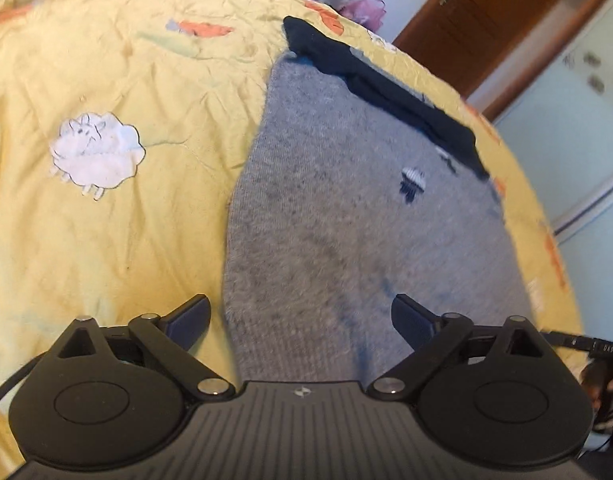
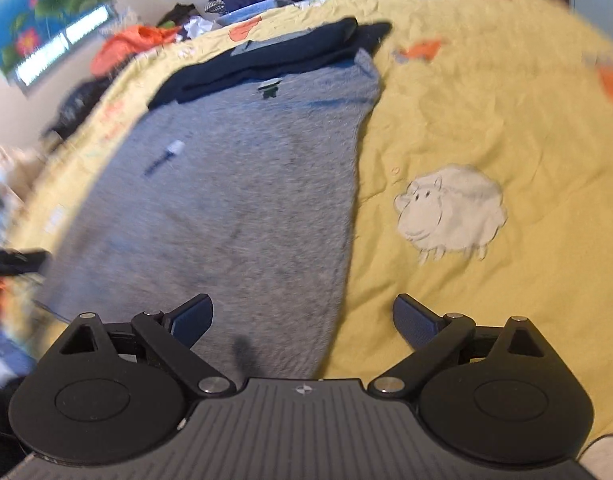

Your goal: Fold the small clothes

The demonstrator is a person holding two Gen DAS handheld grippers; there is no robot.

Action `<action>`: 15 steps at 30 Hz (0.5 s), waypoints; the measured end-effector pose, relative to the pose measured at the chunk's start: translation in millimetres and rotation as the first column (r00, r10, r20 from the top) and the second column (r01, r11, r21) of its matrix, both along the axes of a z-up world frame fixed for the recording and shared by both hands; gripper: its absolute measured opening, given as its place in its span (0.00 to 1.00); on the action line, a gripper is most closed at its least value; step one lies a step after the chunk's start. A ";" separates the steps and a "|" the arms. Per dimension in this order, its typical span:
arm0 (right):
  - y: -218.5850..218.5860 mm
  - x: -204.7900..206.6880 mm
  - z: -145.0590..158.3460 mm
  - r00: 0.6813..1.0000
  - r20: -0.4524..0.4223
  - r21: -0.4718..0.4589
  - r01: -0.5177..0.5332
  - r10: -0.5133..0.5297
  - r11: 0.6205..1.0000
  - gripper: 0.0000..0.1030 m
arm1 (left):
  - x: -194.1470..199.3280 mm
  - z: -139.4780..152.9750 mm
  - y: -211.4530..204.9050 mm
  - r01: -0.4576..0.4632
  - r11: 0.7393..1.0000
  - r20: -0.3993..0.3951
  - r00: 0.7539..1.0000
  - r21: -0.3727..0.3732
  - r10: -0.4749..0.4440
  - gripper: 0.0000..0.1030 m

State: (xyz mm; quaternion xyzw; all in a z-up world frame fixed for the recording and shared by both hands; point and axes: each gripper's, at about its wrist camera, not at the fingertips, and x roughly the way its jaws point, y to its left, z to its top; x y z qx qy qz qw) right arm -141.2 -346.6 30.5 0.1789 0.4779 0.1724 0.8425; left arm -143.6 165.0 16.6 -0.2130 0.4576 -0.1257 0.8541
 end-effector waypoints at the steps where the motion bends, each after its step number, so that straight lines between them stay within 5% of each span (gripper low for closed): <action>1: -8.5 1.2 -1.0 0.999 -0.039 0.082 0.021 -0.018 0.996 0.90 | 2.0 0.1 0.0 -0.002 1.000 -0.007 1.000 -0.012 0.002 0.80; 4: -32.3 -0.3 -17.1 0.982 -0.190 0.348 0.084 -0.017 0.934 0.89 | 3.9 -2.1 4.0 -0.008 0.998 -0.028 1.000 -0.058 0.006 0.74; 10: -34.2 -10.3 -33.0 0.969 -0.245 0.487 0.155 -0.036 0.860 0.86 | 3.8 -5.1 6.2 0.007 0.992 -0.053 0.998 -0.128 -0.014 0.69; 13: -20.4 -11.0 -33.0 0.972 -0.235 0.441 0.114 -0.008 0.890 0.62 | 1.9 -3.8 4.6 0.019 0.997 -0.050 0.999 -0.076 -0.023 0.52; 15: -13.8 -10.3 -33.8 0.970 -0.242 0.380 0.104 -0.010 0.919 0.24 | 1.3 -4.7 8.6 0.009 0.998 -0.060 0.998 -0.062 -0.013 0.33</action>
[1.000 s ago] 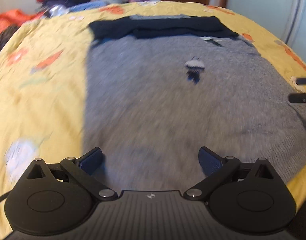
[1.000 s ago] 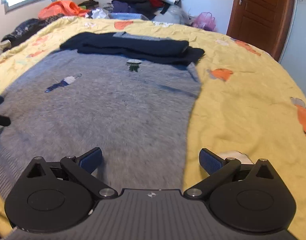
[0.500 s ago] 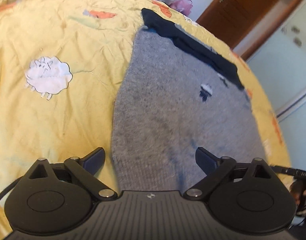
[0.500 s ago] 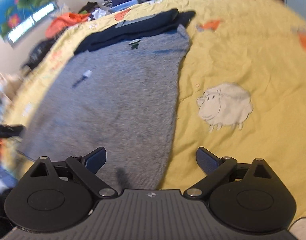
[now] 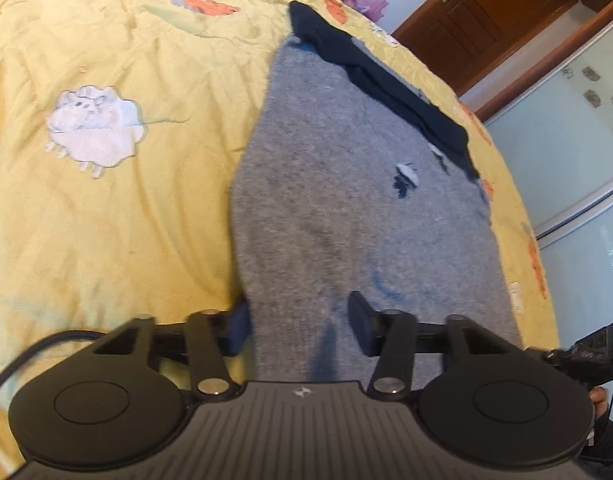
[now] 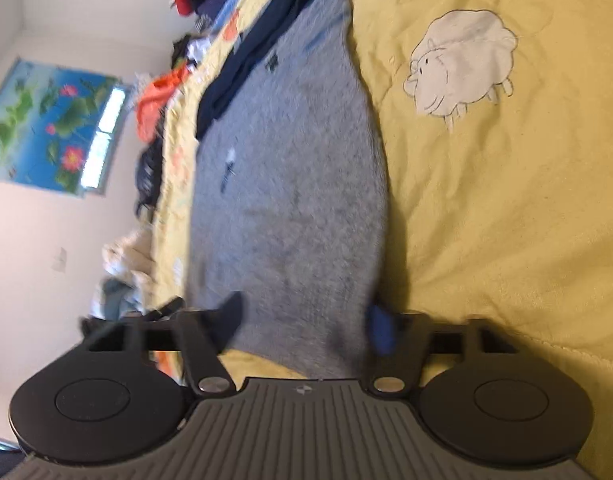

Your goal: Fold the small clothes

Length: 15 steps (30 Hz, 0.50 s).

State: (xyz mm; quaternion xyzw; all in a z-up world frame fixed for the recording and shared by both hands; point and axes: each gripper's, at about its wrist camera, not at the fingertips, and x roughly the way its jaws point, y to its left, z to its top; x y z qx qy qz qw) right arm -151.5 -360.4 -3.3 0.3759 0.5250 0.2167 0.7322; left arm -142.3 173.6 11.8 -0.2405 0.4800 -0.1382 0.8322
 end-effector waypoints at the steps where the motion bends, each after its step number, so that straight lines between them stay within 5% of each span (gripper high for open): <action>1: 3.6 0.1 -2.0 1.000 -0.010 -0.043 -0.012 0.011 0.999 0.11 | 0.2 -1.5 2.7 -0.004 1.000 -0.009 1.000 0.010 0.004 0.25; 2: 5.3 -1.2 -2.7 1.000 0.004 -0.050 -0.017 0.018 0.999 0.08 | 0.8 -3.5 5.4 -0.009 1.000 -0.024 1.000 0.022 0.009 0.09; 3: 7.5 -2.3 -1.0 0.999 0.021 -0.065 -0.025 0.026 0.998 0.08 | 1.4 -5.6 8.7 -0.013 1.000 -0.037 0.999 0.027 0.014 0.05; 10: -14.5 -3.9 58.6 0.982 0.160 -0.225 -0.058 0.096 0.973 0.08 | -8.2 21.0 9.4 0.070 0.995 0.016 0.997 0.070 -0.072 0.04; 15: -12.0 -3.9 22.2 0.990 0.039 -0.297 -0.120 0.137 0.947 0.06 | -7.3 0.2 14.8 0.077 0.991 -0.052 0.996 0.109 -0.071 0.04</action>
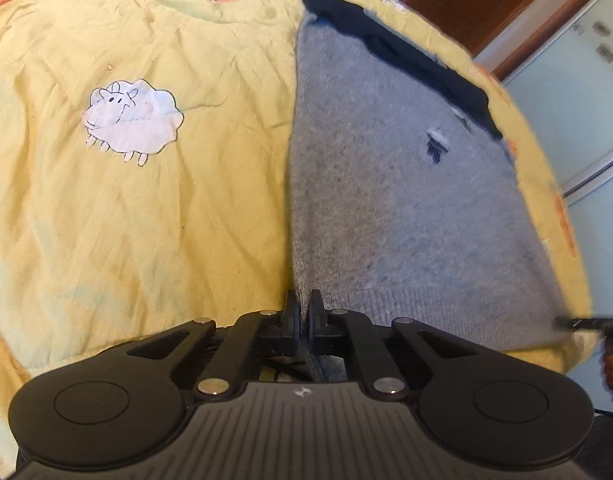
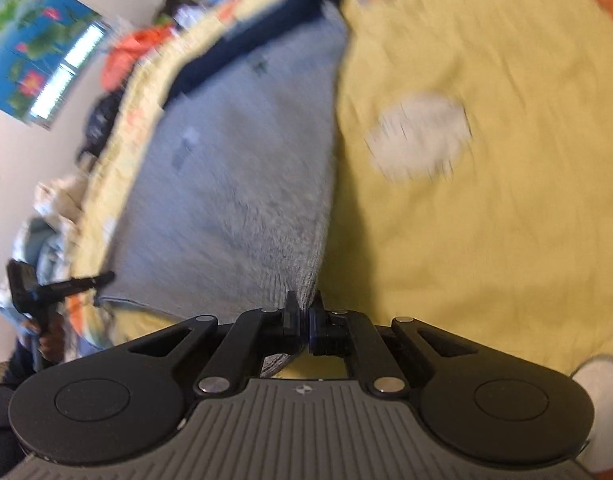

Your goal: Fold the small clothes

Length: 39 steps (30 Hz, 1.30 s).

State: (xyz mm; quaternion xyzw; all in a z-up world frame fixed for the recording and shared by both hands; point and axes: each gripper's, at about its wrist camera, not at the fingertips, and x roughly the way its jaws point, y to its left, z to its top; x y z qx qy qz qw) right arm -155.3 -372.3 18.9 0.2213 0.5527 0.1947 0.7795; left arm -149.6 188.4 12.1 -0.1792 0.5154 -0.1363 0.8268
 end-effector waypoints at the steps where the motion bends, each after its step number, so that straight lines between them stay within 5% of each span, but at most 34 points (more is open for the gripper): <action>1: 2.2 -1.5 -2.5 1.000 0.011 0.022 0.002 -0.003 1.000 0.07 | -0.5 0.9 0.3 0.001 1.000 0.003 1.000 0.008 -0.001 0.04; 4: -1.6 -5.6 -5.9 0.998 0.024 0.058 0.062 -0.063 0.996 0.08 | -0.9 5.9 -0.1 0.030 0.999 0.004 1.000 0.032 -0.030 0.05; 5: -4.5 -5.9 -5.3 0.997 0.022 0.070 0.072 -0.074 0.995 0.15 | -0.8 9.6 2.9 0.043 0.998 0.006 0.999 0.037 -0.043 0.06; 7: -9.0 -5.3 5.7 0.992 0.047 0.046 0.112 -0.114 0.993 0.33 | 4.0 22.1 8.8 0.047 0.996 -0.005 0.999 0.074 -0.047 0.07; 9: -11.4 -0.6 25.6 0.975 0.148 -0.013 0.171 -0.167 0.985 0.71 | 10.8 41.7 12.9 0.014 0.989 0.049 0.999 0.148 -0.021 0.07; 10: -6.2 5.3 35.7 0.959 0.221 -0.056 0.197 -0.180 0.979 0.74 | 17.4 52.1 9.8 -0.015 0.982 0.098 0.995 0.187 -0.003 0.07; 12: 13.2 28.9 47.2 0.925 0.339 -0.108 0.222 -0.174 0.969 0.73 | 34.8 69.4 -3.1 -0.087 0.974 0.218 0.975 0.208 0.041 0.08; 15: 43.1 82.8 44.8 0.890 0.424 -0.073 0.220 -0.170 0.973 0.73 | 67.7 72.7 -44.6 -0.094 0.990 0.355 0.933 0.102 0.052 0.12; 18: 85.6 141.1 32.1 0.881 0.442 -0.052 0.211 -0.167 0.976 0.72 | 103.6 46.4 -104.4 -0.074 0.981 0.346 0.938 0.180 0.007 0.12; 22: 128.6 184.0 2.0 0.897 0.434 -0.258 0.211 -0.082 0.943 0.71 | 122.0 -3.6 -155.4 -0.050 0.940 0.288 0.956 0.337 -0.053 0.11; 25: 144.3 176.3 -15.4 0.856 0.511 -0.463 0.193 0.083 0.865 0.70 | 99.5 -17.1 -161.3 -0.052 0.914 0.400 0.908 0.402 -0.124 0.13; 28: 115.4 172.8 -19.8 0.847 0.528 -0.463 0.231 0.057 0.855 0.80 | 80.1 -23.0 -156.7 -0.056 0.901 0.458 0.873 0.430 -0.165 0.15; 29: 103.8 174.6 -20.9 0.845 0.533 -0.471 0.260 0.037 0.843 0.86 | 79.2 -22.9 -153.1 -0.060 0.910 0.457 0.877 0.411 -0.149 0.15; 33: 100.9 179.4 -16.5 0.859 0.509 -0.498 0.238 0.059 0.834 0.84 | 84.6 -21.9 -146.8 -0.063 0.924 0.459 0.879 0.377 -0.128 0.16; 35: 110.8 174.9 -7.0 0.865 0.501 -0.507 0.264 0.031 0.821 0.76 | 87.2 -22.4 -147.6 -0.065 0.923 0.461 0.878 0.380 -0.128 0.16; 37: 116.8 158.2 7.4 0.842 0.539 -0.439 0.290 -0.009 0.850 0.74 | 86.2 -22.1 -149.6 -0.071 0.918 0.461 0.878 0.390 -0.128 0.17; 39: 127.3 135.7 13.4 0.836 0.548 -0.366 0.265 -0.024 0.892 0.87 | 83.6 -20.1 -155.6 -0.087 0.903 0.460 0.879 0.421 -0.129 0.21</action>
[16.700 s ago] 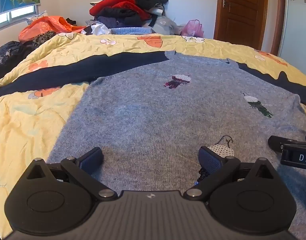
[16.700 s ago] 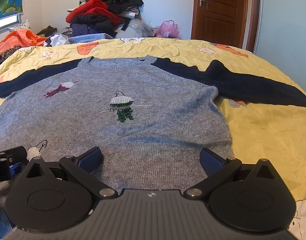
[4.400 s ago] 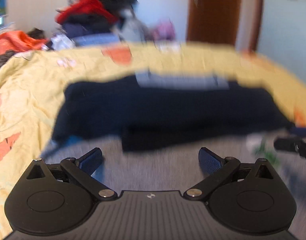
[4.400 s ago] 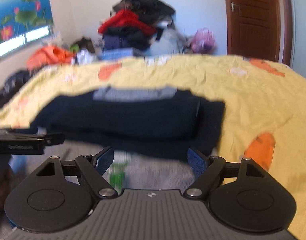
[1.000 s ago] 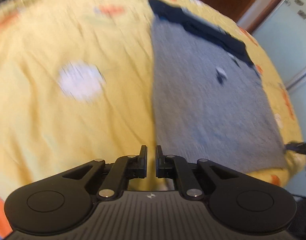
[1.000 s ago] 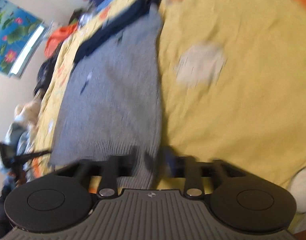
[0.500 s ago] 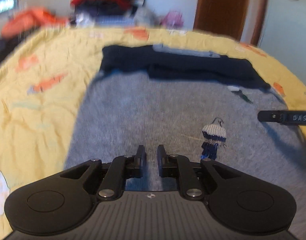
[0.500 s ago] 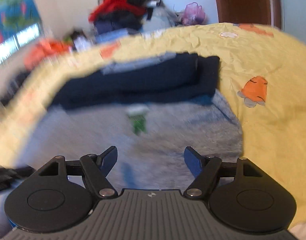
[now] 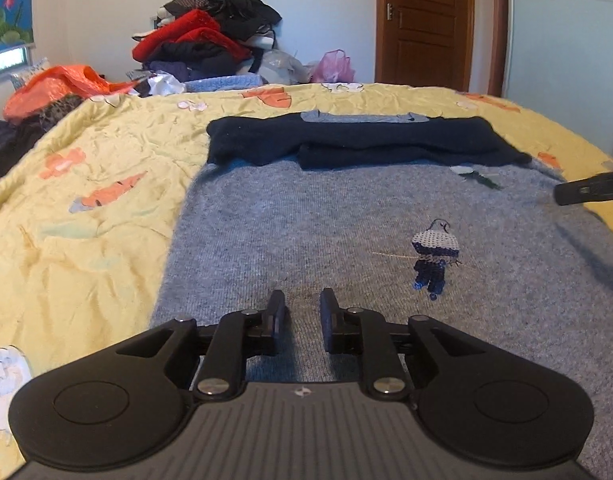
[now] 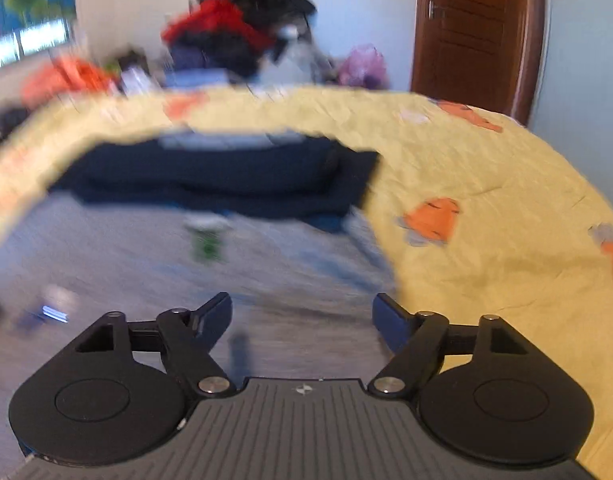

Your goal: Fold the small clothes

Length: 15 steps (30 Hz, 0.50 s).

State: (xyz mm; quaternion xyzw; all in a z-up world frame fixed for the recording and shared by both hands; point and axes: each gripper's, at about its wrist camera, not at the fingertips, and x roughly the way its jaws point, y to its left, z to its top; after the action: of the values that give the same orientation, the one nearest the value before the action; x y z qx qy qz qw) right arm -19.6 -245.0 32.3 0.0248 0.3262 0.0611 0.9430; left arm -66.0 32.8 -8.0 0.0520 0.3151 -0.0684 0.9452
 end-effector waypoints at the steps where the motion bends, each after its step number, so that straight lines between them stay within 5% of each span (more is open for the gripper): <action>1: 6.5 -8.8 -1.1 1.000 -0.004 0.005 -0.027 0.027 1.000 0.88 | -5.0 2.2 -4.3 -0.008 1.000 0.001 1.000 0.023 0.008 0.23; 2: 15.0 -15.2 -4.7 0.999 -0.015 -0.014 -0.045 0.045 0.999 0.88 | -7.8 3.7 -8.4 -0.011 0.999 0.000 1.000 0.038 0.011 0.30; 5: 37.7 -34.5 -22.7 0.996 -0.035 -0.139 -0.088 0.084 0.986 0.88 | -20.6 6.6 -19.4 0.035 0.998 0.001 0.999 0.061 -0.035 0.80; 6: 40.1 -41.7 -28.9 0.996 -0.022 -0.175 -0.092 0.090 0.980 0.90 | -26.8 5.7 -21.9 0.054 0.995 0.015 0.998 0.083 -0.056 0.85; 8: 28.5 -51.1 -31.7 0.997 -0.001 -0.157 -0.070 0.071 0.985 0.99 | -34.7 -2.3 -22.3 0.087 0.986 0.017 0.996 0.140 -0.090 0.85; 12: -3.2 -47.2 -29.0 1.000 -0.018 -0.098 -0.003 0.001 0.995 0.98 | -20.0 -4.9 12.0 0.067 0.997 -0.058 0.996 -0.047 -0.069 0.88; 15: 6.2 -51.6 -24.9 1.000 -0.020 -0.158 -0.017 0.014 0.987 0.93 | -17.9 -2.4 8.2 0.042 0.999 -0.056 0.998 -0.001 -0.042 0.88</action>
State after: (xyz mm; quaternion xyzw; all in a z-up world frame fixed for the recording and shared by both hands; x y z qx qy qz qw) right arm -71.3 -238.8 7.5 -0.0522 0.3390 0.0420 0.9384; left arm -83.9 41.0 -10.4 0.0571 0.3400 -0.0898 0.9344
